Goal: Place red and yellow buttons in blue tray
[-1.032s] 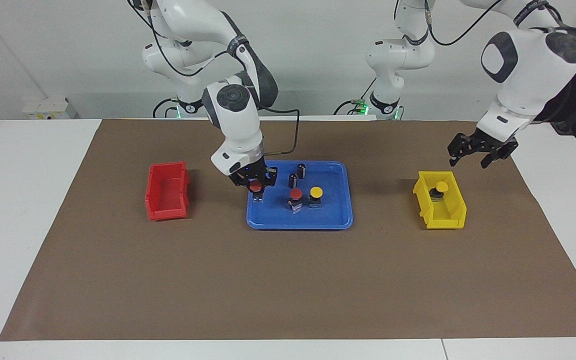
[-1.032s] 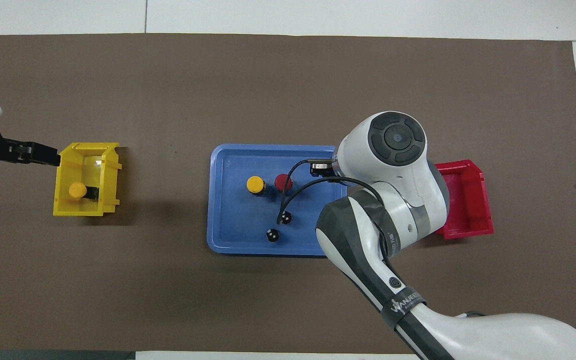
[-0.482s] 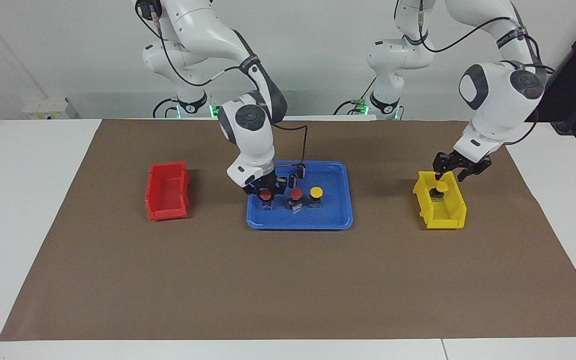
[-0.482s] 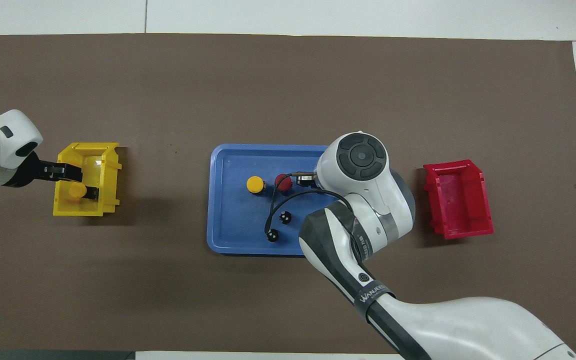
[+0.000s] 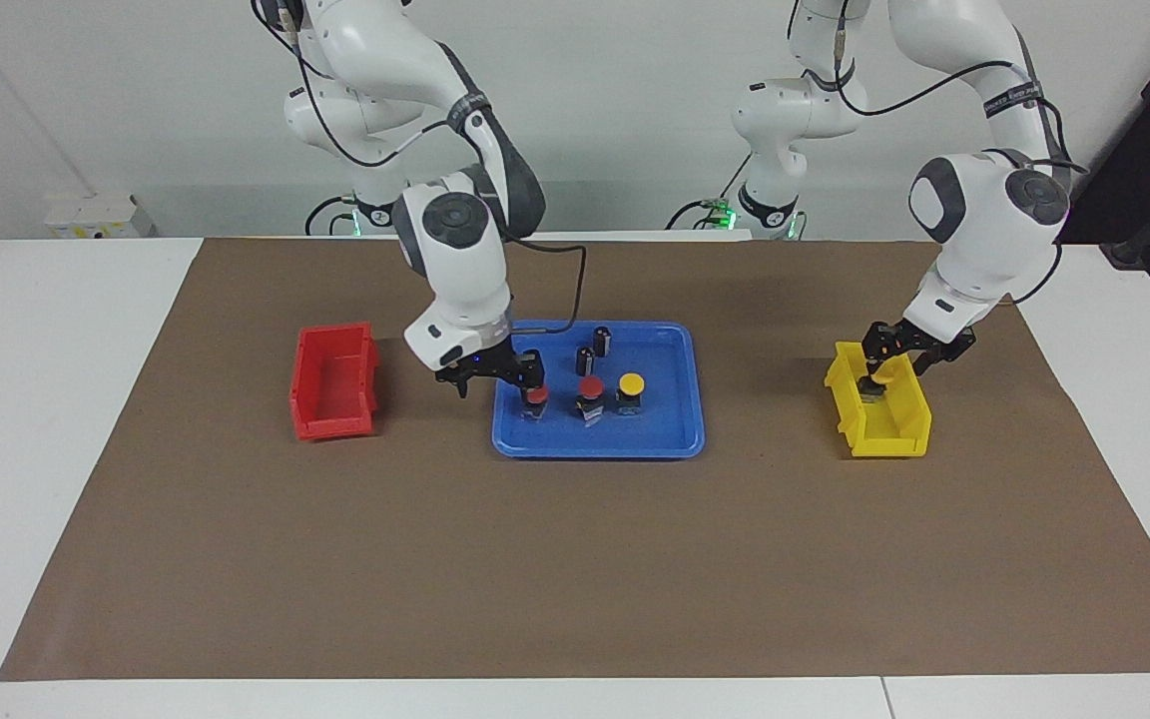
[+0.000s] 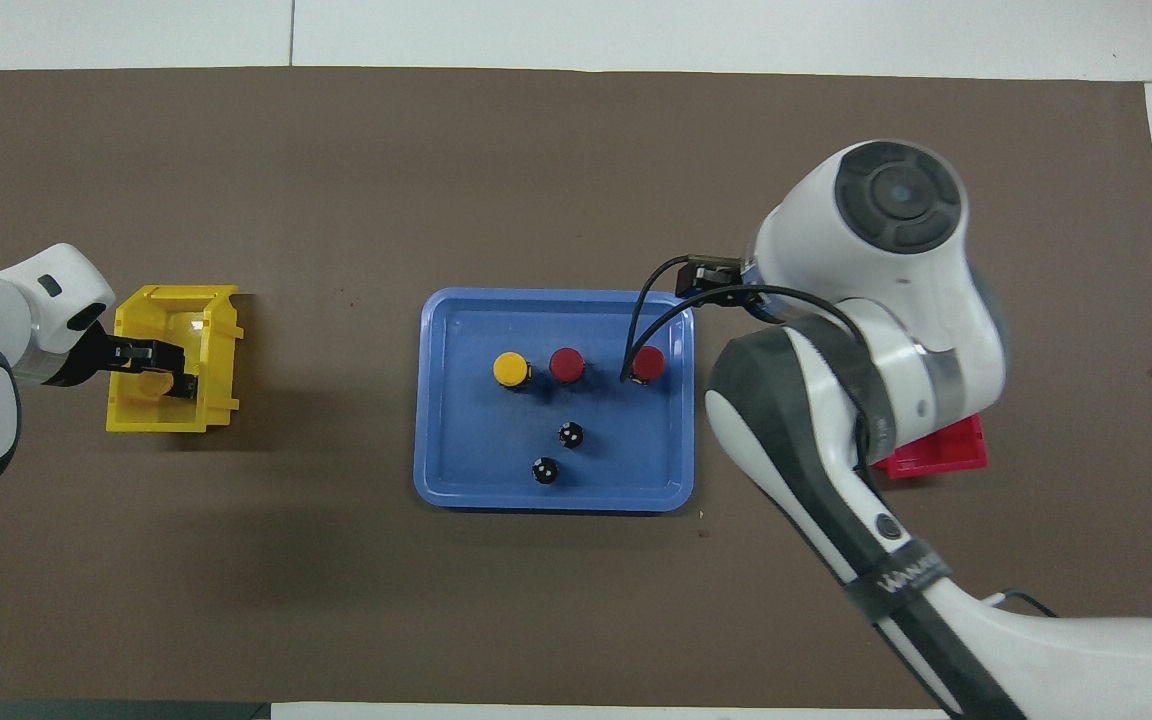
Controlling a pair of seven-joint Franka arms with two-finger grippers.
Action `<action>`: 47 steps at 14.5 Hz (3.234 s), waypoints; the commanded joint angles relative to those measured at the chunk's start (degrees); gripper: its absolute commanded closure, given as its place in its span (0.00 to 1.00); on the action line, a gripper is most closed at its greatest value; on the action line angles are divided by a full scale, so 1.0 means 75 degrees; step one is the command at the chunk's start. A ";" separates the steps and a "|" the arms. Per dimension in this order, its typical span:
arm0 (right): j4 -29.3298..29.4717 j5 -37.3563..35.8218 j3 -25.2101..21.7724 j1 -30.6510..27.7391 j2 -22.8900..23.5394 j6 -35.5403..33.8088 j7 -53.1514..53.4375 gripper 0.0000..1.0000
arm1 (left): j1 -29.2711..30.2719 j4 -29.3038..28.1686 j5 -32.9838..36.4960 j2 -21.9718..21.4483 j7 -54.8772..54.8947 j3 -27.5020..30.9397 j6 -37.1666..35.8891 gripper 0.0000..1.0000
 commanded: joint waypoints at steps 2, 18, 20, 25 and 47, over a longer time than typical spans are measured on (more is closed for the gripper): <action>0.0545 -0.0114 0.0100 -0.0858 -0.0921 -0.1604 -0.0594 0.00 | 0.0038 -0.0426 0.0075 -0.0097 0.0078 -0.0028 0.0427 0.24; 0.1447 -0.0196 0.0076 -0.3321 -0.1439 -0.3668 -0.4336 0.00 | 0.0026 0.2590 0.0122 0.0091 0.0078 -0.0074 -0.3107 0.99; 0.1424 -0.0208 0.0076 -0.3321 -0.1498 -0.3786 -0.4452 0.00 | -0.0381 0.3519 0.0017 0.0149 -0.0306 -0.0110 -0.3707 0.99; 0.1483 -0.0266 0.0088 -0.3309 -0.1510 -0.3810 -0.4547 0.00 | -0.2560 0.3066 -0.0405 0.0476 -0.3481 -0.0110 -0.2294 0.99; 0.1518 -0.0255 0.0100 -0.3321 -0.1498 -0.3775 -0.4547 0.00 | -0.4122 0.2031 -0.0699 0.1286 -0.4188 -0.0063 -0.0506 0.00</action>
